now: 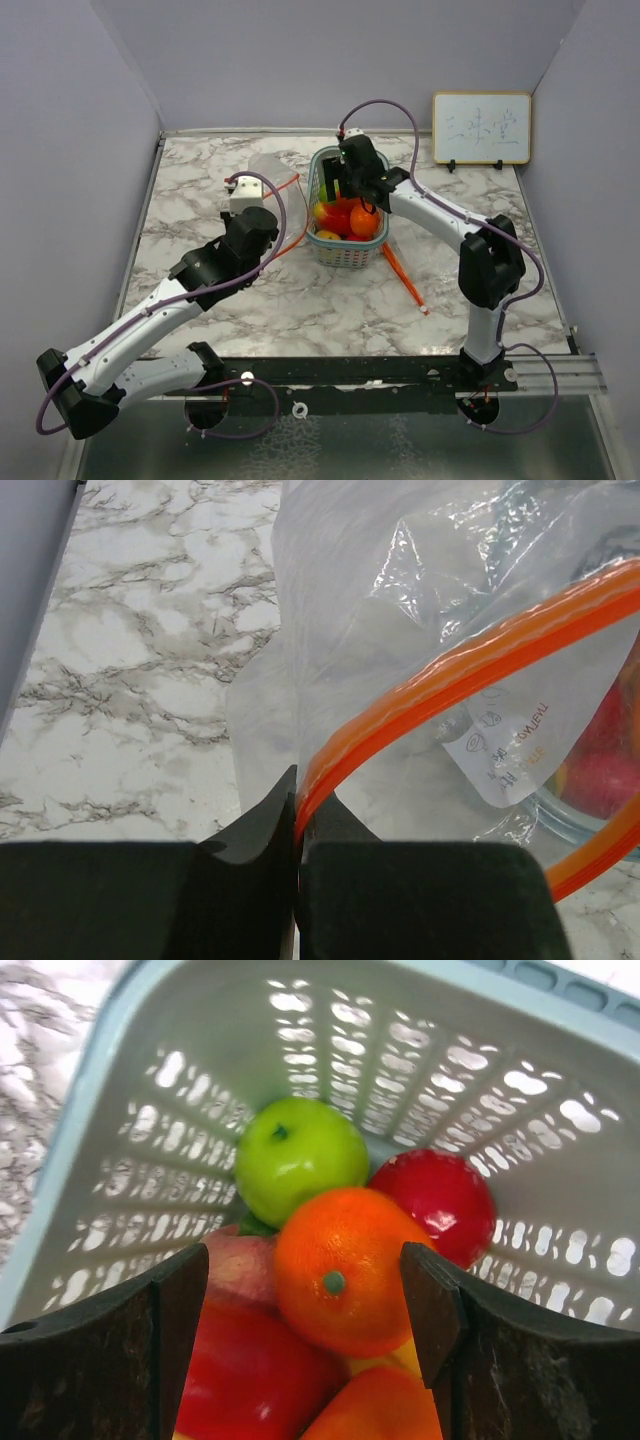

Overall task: Place the food in the zip-top bag and seal the zipper
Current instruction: Pick up the fake fruit from the bin.

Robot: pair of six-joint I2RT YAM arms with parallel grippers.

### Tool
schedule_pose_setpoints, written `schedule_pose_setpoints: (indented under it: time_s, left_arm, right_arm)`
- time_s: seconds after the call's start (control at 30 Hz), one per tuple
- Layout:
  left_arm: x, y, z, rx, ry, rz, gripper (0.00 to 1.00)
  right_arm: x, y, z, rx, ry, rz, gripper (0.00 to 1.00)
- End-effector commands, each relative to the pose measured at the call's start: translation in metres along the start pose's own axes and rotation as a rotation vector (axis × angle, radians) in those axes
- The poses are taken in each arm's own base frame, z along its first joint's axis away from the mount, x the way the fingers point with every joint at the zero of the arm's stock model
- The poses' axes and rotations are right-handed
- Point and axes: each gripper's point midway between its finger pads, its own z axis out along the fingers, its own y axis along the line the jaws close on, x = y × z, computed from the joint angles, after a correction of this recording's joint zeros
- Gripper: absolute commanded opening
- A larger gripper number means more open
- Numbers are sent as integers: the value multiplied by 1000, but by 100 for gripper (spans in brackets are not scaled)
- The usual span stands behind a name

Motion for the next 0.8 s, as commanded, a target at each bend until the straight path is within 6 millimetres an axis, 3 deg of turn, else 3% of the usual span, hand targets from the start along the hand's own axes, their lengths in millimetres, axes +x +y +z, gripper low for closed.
schedule_pose_setpoints:
  time_s: [0.0, 0.3, 0.5, 0.57, 0.63, 0.77]
  left_arm:
    - [-1, 13, -5, -34, -19, -38, 0]
    - [4, 13, -3, -33, -18, -27, 0]
    - [6, 10, -2, -22, -10, -28, 0]
    - [6, 10, -3, -21, -11, -30, 0]
    - [5, 11, -3, -21, -16, -36, 0]
    - [4, 10, -2, -21, -21, -42, 0]
  right_arm:
    - [-4, -12, 6, 101, 0, 26, 78]
    - [38, -33, 24, 219, 104, -11, 83]
    - [44, -23, 34, 161, 120, -20, 82]
    - [46, -22, 36, 155, 129, -23, 76]
    - [45, -25, 33, 176, 128, -20, 62]
    - [20, -23, 14, 151, 45, -7, 43]
